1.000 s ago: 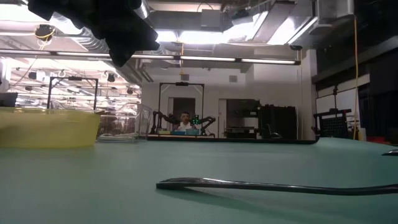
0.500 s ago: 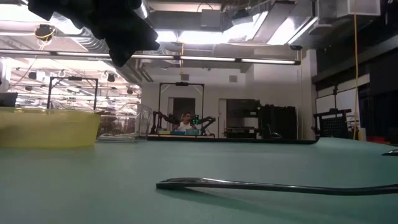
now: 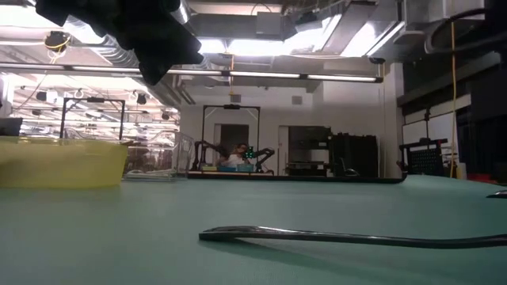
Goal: Sort silverware by color (type)
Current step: Put the white spoon into the transparent bin
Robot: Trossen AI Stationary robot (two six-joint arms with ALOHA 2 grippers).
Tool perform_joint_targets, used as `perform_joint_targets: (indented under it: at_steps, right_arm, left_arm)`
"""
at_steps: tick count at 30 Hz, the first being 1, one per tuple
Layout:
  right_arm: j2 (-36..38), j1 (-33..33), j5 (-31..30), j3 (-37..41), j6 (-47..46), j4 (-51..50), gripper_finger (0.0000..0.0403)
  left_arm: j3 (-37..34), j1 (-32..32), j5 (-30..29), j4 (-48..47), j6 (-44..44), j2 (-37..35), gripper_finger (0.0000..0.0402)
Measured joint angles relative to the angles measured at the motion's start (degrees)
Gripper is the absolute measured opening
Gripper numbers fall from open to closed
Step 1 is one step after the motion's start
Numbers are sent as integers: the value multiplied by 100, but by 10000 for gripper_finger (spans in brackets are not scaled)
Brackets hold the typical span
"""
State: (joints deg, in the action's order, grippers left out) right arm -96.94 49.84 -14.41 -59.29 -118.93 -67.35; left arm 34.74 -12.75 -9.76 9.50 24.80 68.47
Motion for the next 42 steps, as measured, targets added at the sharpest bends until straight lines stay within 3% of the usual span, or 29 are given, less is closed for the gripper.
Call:
perform_joint_targets:
  at_steps: [33,42]
  right_arm:
    - [-1059,7,0,-11,218,424,92]
    - [-1063,2,-64,-9,227,462,34]
  left_arm:
    - [0,-2,-2,1,0,-1,84]
    - [0,-2,-2,2,0,-2,84]
